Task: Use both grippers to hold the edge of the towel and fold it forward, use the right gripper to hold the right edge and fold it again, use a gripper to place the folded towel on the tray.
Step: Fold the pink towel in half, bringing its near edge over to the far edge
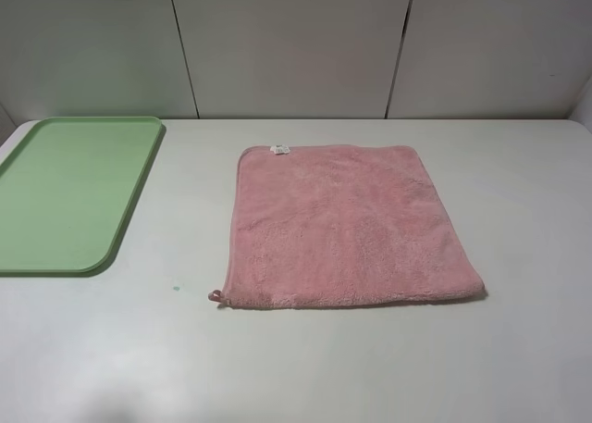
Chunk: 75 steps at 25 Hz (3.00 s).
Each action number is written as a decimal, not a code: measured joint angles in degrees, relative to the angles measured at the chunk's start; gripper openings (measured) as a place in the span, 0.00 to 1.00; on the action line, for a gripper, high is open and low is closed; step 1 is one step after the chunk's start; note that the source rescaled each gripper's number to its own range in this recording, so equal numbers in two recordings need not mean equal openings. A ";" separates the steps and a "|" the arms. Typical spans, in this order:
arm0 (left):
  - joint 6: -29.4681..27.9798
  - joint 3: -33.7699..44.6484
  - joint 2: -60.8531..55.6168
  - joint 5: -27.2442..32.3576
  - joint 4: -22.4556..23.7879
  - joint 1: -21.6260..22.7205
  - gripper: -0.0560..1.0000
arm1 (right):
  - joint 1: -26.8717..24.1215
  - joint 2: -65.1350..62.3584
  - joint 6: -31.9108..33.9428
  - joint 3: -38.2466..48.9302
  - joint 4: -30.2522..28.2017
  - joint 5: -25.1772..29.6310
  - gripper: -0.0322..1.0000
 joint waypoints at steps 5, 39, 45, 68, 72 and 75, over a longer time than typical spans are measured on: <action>4.18 -2.22 5.82 -0.13 0.00 -1.43 1.00 | 5.24 6.69 -7.98 -0.11 0.12 -2.85 1.00; 35.89 -5.06 39.49 -17.87 2.98 -13.62 1.00 | 12.84 33.46 -37.73 -0.18 -3.93 -5.49 1.00; 39.87 -5.06 44.34 -22.86 2.98 -13.62 1.00 | 12.84 37.74 -37.78 -0.18 -5.12 -7.58 1.00; 33.22 -5.10 63.34 -39.73 12.69 -27.15 0.99 | 12.84 43.98 -37.93 -0.18 -6.79 -11.72 1.00; 33.11 -5.10 63.78 -41.47 12.79 -27.15 0.99 | 12.84 43.98 -37.93 -0.18 -6.79 -11.78 1.00; 33.11 -5.10 64.93 -41.90 12.79 -27.15 0.99 | 12.84 43.98 -37.93 -0.18 -6.79 -11.90 1.00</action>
